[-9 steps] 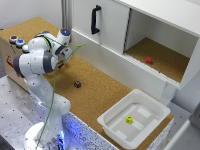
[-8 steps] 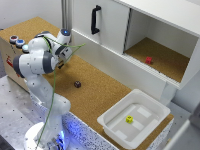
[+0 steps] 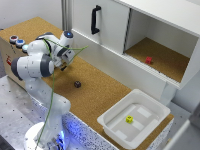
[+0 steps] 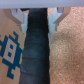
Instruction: Open the cabinet drawer
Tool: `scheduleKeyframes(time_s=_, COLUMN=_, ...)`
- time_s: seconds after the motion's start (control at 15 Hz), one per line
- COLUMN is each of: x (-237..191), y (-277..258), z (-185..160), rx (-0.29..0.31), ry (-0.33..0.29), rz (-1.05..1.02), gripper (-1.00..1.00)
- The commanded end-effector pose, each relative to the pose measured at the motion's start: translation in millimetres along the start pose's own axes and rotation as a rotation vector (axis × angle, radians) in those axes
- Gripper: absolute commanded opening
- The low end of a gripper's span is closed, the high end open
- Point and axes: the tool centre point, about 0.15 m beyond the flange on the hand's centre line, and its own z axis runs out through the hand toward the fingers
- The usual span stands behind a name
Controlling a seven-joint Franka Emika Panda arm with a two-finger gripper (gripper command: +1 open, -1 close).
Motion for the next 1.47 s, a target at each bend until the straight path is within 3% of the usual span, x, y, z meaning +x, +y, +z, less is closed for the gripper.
scheduleKeyframes(time_s=0.0, x=-18.4, y=47.2, z=17.0, rx=0.121, ry=0.041, rz=-0.006, gripper=-1.0)
scheduleKeyframes(time_s=1.0, x=-9.2, y=94.5, z=-12.5, rx=0.064, ry=0.084, rz=0.029, gripper=-1.0)
scheduleKeyframes(time_s=1.4, x=-0.5, y=118.4, z=-40.6, rx=0.0, ry=0.105, rz=0.023, gripper=-1.0)
